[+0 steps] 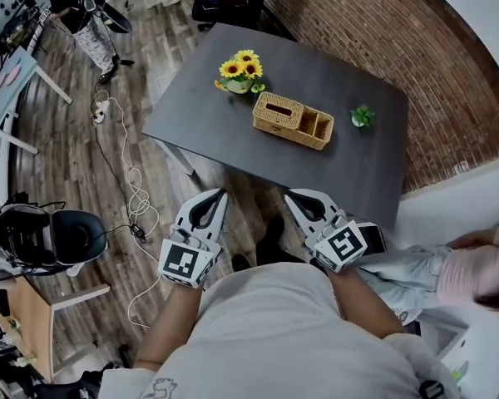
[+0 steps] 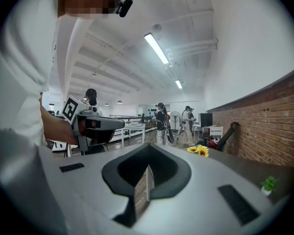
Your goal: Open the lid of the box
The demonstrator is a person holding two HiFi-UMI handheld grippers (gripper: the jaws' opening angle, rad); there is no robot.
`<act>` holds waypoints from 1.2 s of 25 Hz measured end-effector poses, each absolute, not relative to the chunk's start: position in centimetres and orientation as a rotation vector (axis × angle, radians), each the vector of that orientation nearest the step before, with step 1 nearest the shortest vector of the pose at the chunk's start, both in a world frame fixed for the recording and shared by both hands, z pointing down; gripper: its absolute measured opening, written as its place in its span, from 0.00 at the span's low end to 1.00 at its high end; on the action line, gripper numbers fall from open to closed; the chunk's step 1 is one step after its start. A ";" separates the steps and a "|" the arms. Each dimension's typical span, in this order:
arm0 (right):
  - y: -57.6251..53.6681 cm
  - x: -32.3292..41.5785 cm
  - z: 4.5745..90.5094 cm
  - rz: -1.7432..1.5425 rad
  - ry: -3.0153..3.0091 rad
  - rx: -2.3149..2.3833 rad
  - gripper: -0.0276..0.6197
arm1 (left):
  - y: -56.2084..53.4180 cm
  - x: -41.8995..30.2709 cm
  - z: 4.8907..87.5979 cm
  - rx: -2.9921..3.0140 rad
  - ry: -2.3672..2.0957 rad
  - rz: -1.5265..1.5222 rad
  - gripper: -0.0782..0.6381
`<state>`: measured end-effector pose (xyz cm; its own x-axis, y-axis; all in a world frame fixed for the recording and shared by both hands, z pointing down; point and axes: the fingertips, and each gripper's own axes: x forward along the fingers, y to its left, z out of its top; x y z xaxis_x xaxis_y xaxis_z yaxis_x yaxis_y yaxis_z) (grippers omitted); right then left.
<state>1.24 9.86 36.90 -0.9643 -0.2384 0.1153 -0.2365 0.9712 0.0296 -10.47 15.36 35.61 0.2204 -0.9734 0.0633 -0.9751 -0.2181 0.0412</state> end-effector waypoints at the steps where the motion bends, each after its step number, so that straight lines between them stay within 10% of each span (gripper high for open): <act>1: 9.2 1.1 37.1 -0.017 -3.003 0.359 0.05 | 14.9 -10.7 35.7 2.392 -1.921 0.043 0.12; 30: -11.5 5.3 40.6 0.134 -2.974 0.417 0.05 | -9.7 -4.4 37.9 2.540 -1.667 0.248 0.12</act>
